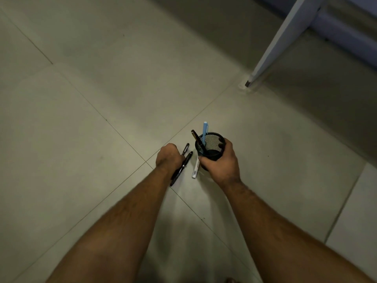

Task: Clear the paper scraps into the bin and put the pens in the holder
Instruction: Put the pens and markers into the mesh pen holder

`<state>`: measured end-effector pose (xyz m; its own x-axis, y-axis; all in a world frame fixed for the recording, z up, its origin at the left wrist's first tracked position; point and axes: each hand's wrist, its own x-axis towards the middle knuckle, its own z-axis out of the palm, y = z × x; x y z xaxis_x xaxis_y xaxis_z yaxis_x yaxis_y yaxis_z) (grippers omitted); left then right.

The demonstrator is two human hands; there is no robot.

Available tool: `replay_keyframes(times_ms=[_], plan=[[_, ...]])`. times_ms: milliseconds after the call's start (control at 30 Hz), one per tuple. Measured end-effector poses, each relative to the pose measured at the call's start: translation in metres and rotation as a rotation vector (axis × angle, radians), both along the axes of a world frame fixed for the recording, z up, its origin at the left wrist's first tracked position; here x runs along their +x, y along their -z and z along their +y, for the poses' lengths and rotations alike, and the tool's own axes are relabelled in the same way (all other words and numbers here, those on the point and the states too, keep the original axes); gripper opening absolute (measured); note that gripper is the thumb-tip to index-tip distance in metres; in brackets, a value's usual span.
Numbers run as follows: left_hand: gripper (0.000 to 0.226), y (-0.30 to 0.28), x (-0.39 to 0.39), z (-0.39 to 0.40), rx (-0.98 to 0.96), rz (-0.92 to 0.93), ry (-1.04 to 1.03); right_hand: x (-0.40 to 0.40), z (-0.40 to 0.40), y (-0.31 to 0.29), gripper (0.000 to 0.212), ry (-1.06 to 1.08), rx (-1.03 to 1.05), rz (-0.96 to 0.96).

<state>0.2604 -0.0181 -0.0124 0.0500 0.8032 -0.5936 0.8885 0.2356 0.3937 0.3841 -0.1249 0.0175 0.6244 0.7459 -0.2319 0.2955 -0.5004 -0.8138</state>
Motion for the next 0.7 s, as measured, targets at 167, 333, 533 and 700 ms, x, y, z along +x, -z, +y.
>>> replay_keyframes(times_ms=[167, 333, 533, 700], plan=[[0.022, 0.000, -0.013, 0.003, -0.066, -0.206, -0.250, -0.006, 0.005, 0.000, 0.075, -0.011, -0.013, 0.000], [0.050, -0.012, -0.021, 0.021, 0.008, -0.568, -0.405, -0.016, 0.010, 0.004, 0.078, 0.003, -0.051, -0.022], [0.050, -0.063, -0.015, 0.042, 0.071, -0.907, -0.350, -0.021, 0.023, -0.002, 0.081, 0.030, -0.082, -0.040], [0.024, -0.087, 0.001, 0.048, 0.231, -0.975, -0.319, -0.028, 0.032, -0.007, 0.083, 0.021, -0.074, -0.078]])
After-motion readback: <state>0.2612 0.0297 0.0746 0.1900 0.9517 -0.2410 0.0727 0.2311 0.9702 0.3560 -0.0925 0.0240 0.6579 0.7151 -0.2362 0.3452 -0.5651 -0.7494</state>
